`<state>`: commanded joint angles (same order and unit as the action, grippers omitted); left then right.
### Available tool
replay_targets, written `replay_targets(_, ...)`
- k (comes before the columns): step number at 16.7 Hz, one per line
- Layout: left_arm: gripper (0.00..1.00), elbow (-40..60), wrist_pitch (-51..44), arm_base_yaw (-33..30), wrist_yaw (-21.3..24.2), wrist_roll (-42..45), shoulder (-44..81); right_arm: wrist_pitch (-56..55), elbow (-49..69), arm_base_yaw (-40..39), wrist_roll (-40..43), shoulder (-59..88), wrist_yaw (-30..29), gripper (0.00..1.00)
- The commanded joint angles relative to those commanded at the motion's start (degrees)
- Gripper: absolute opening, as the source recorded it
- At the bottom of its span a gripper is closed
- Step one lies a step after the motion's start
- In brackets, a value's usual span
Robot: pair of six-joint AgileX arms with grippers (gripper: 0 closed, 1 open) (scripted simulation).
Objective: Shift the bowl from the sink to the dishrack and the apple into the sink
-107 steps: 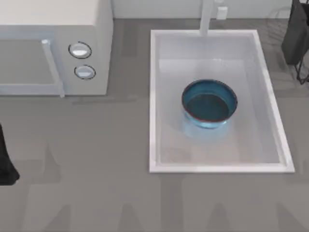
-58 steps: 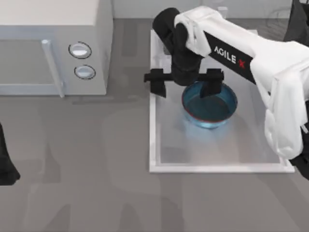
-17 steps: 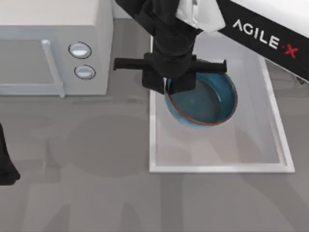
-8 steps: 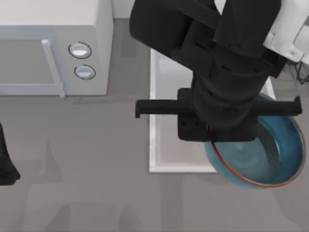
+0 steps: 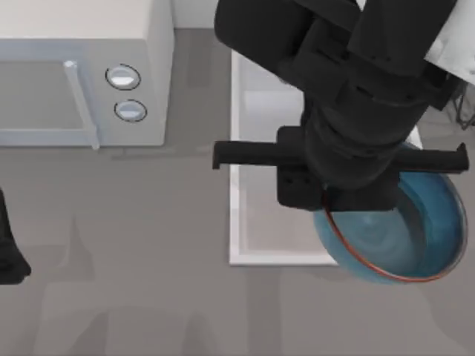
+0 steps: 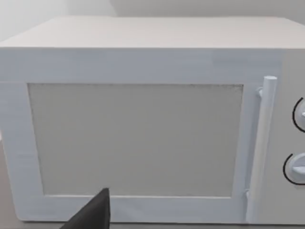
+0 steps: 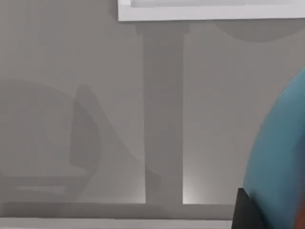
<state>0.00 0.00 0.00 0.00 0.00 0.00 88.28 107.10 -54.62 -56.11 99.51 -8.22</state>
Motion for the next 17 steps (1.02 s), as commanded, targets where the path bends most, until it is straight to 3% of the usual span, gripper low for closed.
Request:
replay_targets(4, 1.00, 0.00, 0.00, 0.00, 0.00, 0.00, 0.00, -10.38, -2.08, 9.73, 5.50, -3.48, 6.10, 0.00)
replay_targets(8, 1.00, 0.00, 0.00, 0.00, 0.00, 0.00, 0.00, -25.57, -6.77, 23.91, 16.77, -8.59, 10.95, 0.00)
replay_targets(12, 1.00, 0.00, 0.00, 0.00, 0.00, 0.00, 0.00, -46.37, -11.16, 37.94, 26.72, -13.32, 15.32, 0.00)
replay_targets(17, 1.00, 0.00, 0.00, 0.00, 0.00, 0.00, 0.00, -72.90, -18.54, 61.14, 43.45, -17.88, 22.83, 0.00)
